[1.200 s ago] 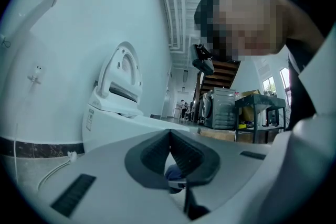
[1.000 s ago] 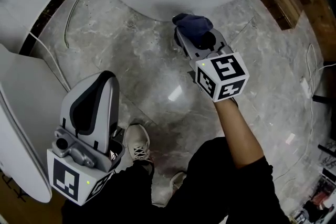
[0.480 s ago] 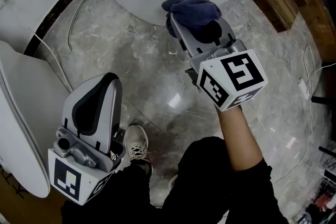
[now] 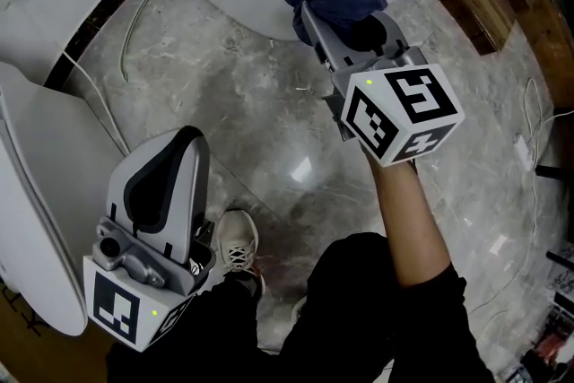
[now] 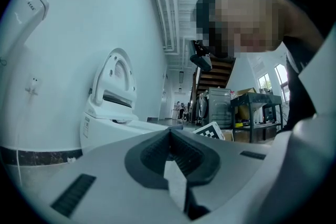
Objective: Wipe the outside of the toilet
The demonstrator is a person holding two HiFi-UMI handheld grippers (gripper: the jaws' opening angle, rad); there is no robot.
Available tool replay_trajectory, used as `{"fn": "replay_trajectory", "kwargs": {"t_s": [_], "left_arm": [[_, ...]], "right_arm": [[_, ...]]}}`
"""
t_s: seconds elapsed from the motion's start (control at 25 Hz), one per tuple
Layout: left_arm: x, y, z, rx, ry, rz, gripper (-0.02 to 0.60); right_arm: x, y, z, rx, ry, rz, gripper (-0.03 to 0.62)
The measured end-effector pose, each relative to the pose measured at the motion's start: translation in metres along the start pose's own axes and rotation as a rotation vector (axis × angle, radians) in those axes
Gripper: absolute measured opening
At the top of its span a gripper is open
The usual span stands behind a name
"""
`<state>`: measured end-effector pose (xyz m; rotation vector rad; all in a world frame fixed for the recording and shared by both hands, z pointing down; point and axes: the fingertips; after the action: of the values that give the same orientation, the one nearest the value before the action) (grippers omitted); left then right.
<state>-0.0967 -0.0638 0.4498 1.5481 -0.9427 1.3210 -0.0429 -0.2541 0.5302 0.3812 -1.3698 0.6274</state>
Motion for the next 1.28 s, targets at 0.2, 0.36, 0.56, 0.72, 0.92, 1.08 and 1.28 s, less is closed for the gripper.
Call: {"fn": "replay_trajectory", "kwargs": {"t_s": [0.2, 0.36, 0.56, 0.72, 0.92, 1.08, 1.28], "left_arm": [[0.005, 0.006, 0.001, 0.0, 0.002, -0.016, 0.009], [0.011, 0.011, 0.002, 0.0, 0.006, -0.027, 0.009], [0.017, 0.016, 0.006, 0.007, 0.009, -0.04, 0.011], [0.023, 0.02, 0.008, 0.012, 0.019, -0.045, 0.009], [0.022, 0.018, 0.014, 0.035, 0.016, -0.016, 0.009], [0.026, 0.021, 0.014, 0.04, 0.02, -0.016, 0.009], [0.028, 0.028, 0.014, 0.034, 0.021, -0.028, 0.01]], "right_arm": [[0.011, -0.005, 0.007, 0.029, 0.015, -0.011, 0.121], [0.022, -0.004, 0.011, 0.036, 0.032, -0.026, 0.121], [0.035, -0.005, 0.016, 0.039, 0.045, -0.048, 0.121], [0.05, -0.005, 0.022, 0.035, 0.065, -0.039, 0.12], [0.074, -0.006, 0.03, 0.033, 0.099, -0.046, 0.12], [0.097, -0.01, 0.037, 0.035, 0.141, -0.054, 0.12], [0.13, -0.016, 0.046, 0.043, 0.192, -0.017, 0.12]]}}
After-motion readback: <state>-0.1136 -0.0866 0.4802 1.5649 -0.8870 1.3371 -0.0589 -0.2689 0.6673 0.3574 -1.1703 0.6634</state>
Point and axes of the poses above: the fingertips, and each gripper's own axes: z forward along the fingers, y to its left, x out of its underside, and after that the axes turned 4 degrees about x, right-handed
